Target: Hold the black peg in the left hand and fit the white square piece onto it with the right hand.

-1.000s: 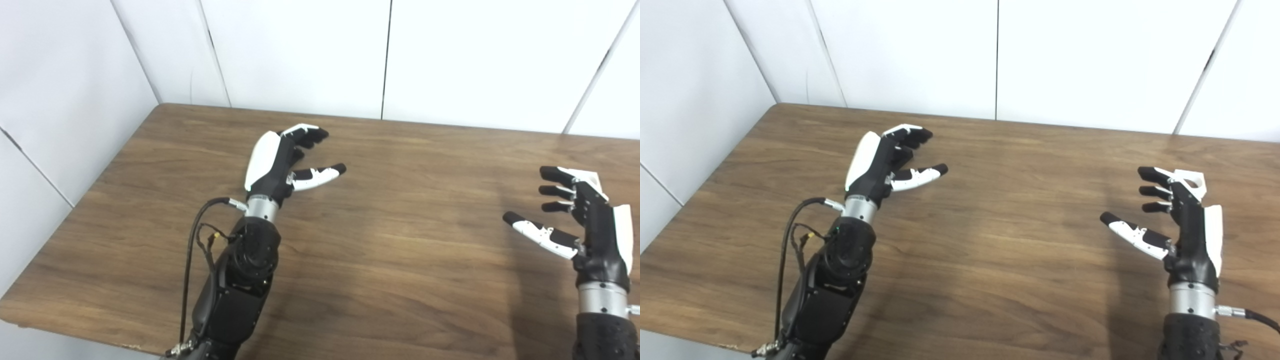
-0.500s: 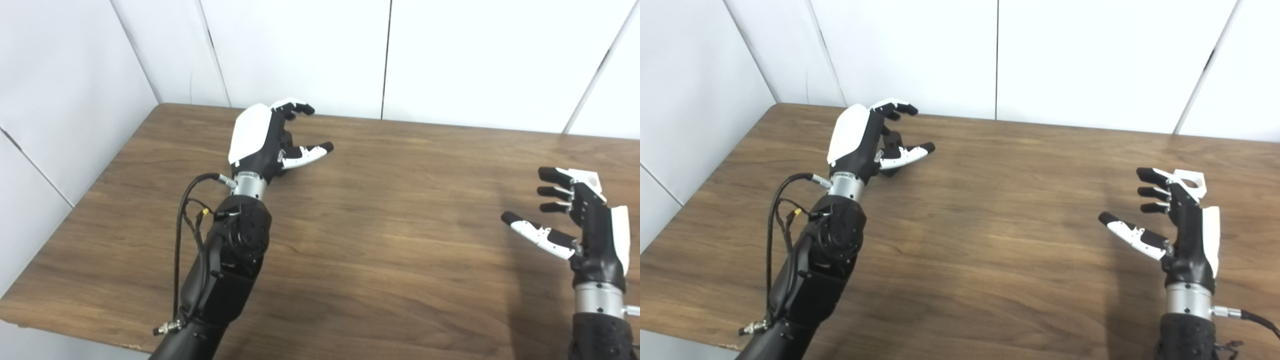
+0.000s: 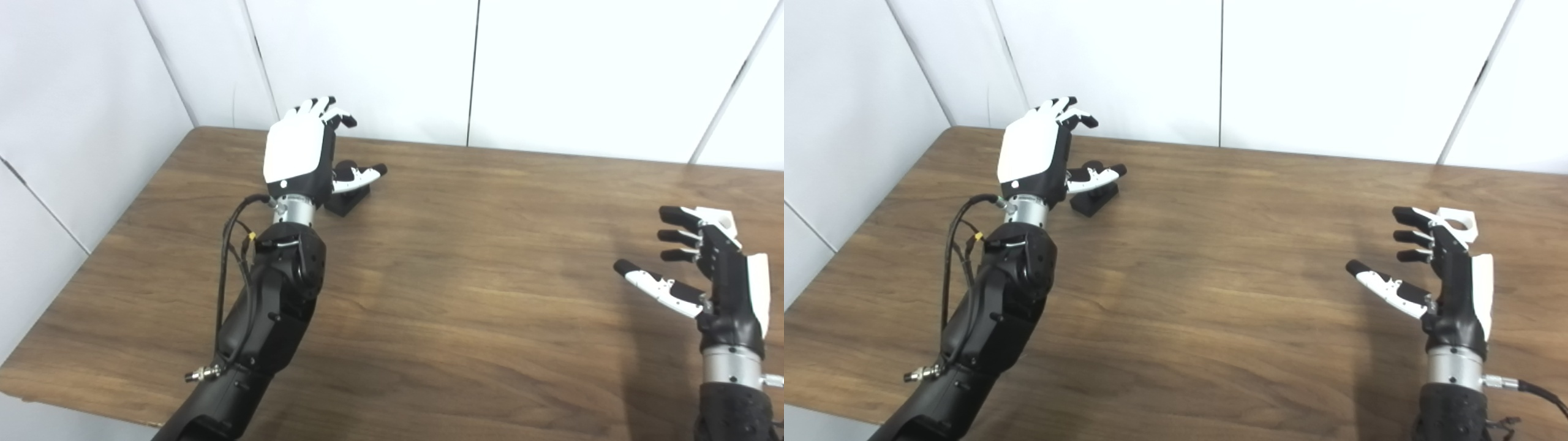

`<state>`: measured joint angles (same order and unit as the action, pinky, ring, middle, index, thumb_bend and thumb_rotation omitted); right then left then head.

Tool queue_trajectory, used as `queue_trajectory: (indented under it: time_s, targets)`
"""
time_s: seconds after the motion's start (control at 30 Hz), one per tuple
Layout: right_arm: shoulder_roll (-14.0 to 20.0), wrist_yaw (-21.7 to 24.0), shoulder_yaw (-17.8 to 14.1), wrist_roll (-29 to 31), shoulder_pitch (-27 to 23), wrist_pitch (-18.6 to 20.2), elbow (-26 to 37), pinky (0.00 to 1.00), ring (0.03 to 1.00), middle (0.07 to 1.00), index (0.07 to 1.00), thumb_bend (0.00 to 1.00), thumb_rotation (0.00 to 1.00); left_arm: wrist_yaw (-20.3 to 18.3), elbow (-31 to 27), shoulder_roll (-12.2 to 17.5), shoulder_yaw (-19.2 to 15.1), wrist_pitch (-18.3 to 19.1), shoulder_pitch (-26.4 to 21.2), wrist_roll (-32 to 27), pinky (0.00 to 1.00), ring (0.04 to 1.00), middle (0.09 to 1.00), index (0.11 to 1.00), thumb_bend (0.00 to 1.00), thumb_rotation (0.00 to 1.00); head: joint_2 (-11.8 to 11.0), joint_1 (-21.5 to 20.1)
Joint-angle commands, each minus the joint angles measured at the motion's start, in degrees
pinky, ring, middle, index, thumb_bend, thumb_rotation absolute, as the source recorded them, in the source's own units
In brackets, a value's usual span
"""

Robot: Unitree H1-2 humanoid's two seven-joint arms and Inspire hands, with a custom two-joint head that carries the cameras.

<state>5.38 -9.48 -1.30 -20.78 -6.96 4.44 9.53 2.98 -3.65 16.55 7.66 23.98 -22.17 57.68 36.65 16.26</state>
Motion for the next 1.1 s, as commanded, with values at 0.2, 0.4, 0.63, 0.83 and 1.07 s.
queue_trajectory:
  time_s: [0.2,0.4,0.63,0.83,1.07]
  targets:
    - [-0.1,-0.9,-0.1,-0.7,-1.6,-1.8,1.9,0.55,0.667,0.736,0.698,0.69,0.0,1.1,2.7,3.2,-0.8,1.3,-4.2,2.4,0.96,0.954,0.932,0.705,0.79,0.5,0.4,0.0]
    - [-0.3,-0.7,-0.2,-0.3,-1.4,-1.5,2.6,0.55,0.671,0.737,0.697,0.69,0.0,0.1,5.9,2.6,-1.2,2.9,-4.9,5.6,0.92,0.942,0.932,0.713,0.83,0.57,0.6,-0.2]
    - [-0.2,-0.5,-0.3,-0.5,-1.0,-0.8,3.6,0.56,0.674,0.737,0.698,0.68,0.0,-1.0,10.0,0.9,-3.2,2.9,-5.4,8.5,0.9,0.931,0.925,0.699,0.85,0.54,1.0,-0.6]
    - [-0.1,-0.7,-0.3,-1.0,-1.0,-0.9,3.9,0.55,0.664,0.728,0.687,0.68,0.0,-1.9,12.8,-0.2,-4.0,2.9,-5.7,9.2,0.86,0.925,0.921,0.702,0.87,0.56,1.3,-0.6]
    - [-0.1,-0.5,-0.2,-1.7,-1.1,-0.5,3.9,0.55,0.668,0.732,0.689,0.68,0.0,-5.0,15.3,-2.2,-5.2,2.9,-5.8,8.0,0.85,0.898,0.904,0.684,0.88,0.55,1.6,-0.9]
